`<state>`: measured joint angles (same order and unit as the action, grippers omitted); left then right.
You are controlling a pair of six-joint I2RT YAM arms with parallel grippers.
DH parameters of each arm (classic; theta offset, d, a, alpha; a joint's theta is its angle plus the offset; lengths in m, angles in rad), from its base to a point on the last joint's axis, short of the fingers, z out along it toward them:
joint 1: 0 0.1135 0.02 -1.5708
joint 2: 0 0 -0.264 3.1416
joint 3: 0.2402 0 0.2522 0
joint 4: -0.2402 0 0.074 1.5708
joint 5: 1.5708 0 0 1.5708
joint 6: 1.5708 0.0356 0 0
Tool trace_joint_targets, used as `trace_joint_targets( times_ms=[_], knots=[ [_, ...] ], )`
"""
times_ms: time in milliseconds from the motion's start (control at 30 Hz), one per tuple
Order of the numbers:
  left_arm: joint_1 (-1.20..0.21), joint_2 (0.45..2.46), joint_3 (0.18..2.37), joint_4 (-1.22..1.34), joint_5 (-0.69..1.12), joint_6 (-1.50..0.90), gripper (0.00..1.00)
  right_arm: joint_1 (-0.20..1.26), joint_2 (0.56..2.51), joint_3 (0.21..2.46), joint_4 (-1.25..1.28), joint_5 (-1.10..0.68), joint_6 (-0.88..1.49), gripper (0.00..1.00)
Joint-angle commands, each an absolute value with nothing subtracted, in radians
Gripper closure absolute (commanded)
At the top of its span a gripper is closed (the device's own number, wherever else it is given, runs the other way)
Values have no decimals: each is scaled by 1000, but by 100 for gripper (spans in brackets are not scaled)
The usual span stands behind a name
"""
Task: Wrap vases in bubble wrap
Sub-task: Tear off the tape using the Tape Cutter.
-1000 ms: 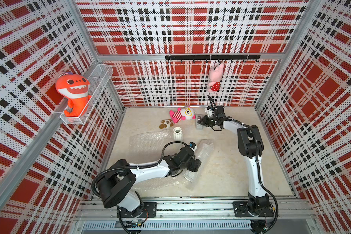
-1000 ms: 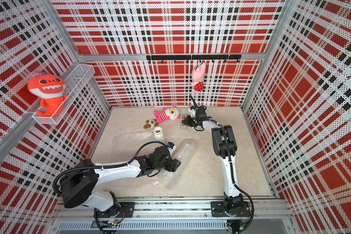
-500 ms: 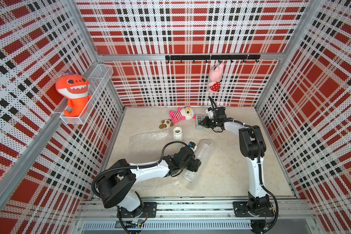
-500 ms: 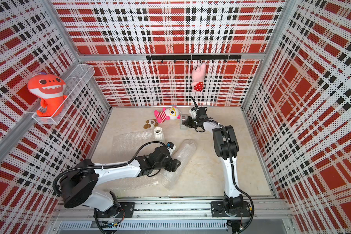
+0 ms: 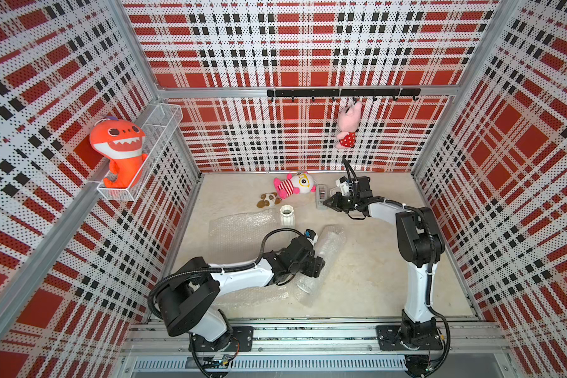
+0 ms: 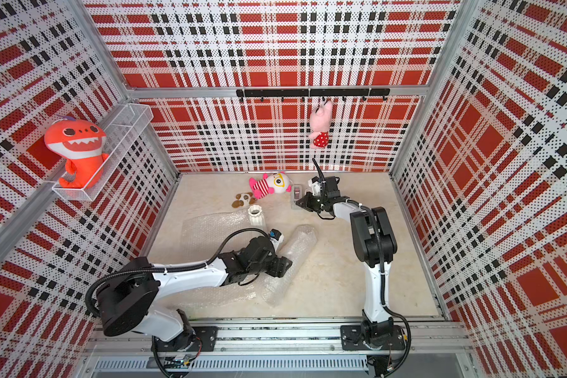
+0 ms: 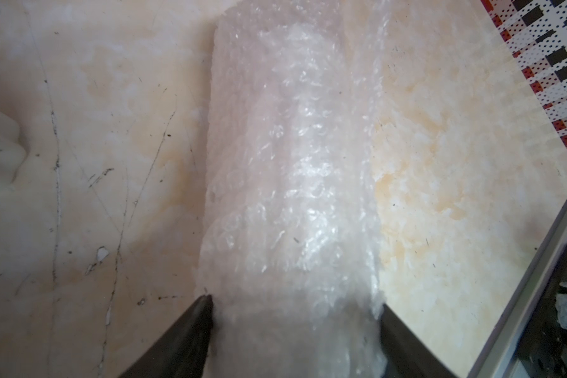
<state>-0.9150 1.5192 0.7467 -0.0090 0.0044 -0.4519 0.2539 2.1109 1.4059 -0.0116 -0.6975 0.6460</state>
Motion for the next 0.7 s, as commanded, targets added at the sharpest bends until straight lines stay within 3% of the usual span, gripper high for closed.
trace_joint_targets(
  times_ms=[0, 667],
  knots=[
    [-911, 1548, 716, -57, 14, -453, 26, 261, 2053, 1358, 50, -752, 667, 100],
    [-910, 1555, 713, -52, 20, -453, 26, 299, 2109, 1279, 43, -703, 636, 100]
  ],
)
